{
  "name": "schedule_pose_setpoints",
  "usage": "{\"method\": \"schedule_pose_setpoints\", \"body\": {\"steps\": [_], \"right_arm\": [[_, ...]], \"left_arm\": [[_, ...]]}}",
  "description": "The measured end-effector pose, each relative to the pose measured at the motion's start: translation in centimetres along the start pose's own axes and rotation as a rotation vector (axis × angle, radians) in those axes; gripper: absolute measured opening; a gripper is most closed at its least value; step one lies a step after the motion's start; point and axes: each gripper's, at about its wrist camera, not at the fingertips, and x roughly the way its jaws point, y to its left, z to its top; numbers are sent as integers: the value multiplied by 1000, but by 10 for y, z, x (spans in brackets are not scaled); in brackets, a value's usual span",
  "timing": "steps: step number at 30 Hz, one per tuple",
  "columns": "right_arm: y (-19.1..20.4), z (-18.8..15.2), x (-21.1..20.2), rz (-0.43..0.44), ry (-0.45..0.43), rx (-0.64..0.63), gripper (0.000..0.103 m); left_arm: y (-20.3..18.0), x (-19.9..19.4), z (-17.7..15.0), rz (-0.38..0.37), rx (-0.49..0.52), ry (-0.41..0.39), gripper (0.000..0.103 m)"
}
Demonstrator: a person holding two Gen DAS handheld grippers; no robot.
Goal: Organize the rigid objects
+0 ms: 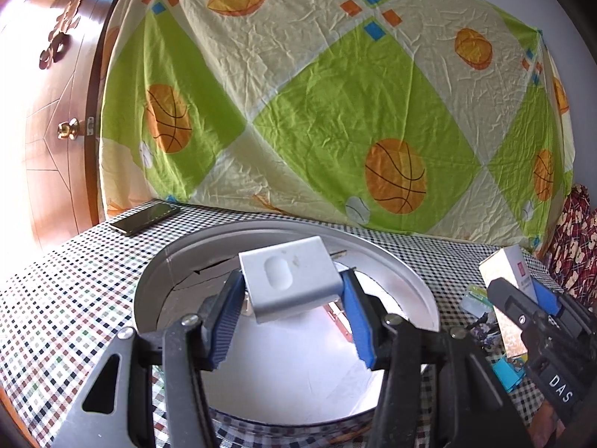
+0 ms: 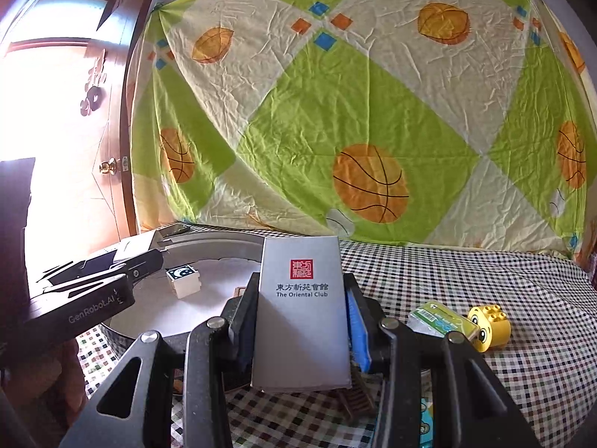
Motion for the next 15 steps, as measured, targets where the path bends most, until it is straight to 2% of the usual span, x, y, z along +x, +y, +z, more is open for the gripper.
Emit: {"method": "schedule_pose_setpoints", "body": {"steps": [15], "right_arm": [[21, 1, 11, 27, 23, -38, 44]], "left_arm": [[11, 2, 2, 11, -8, 16, 52]]}}
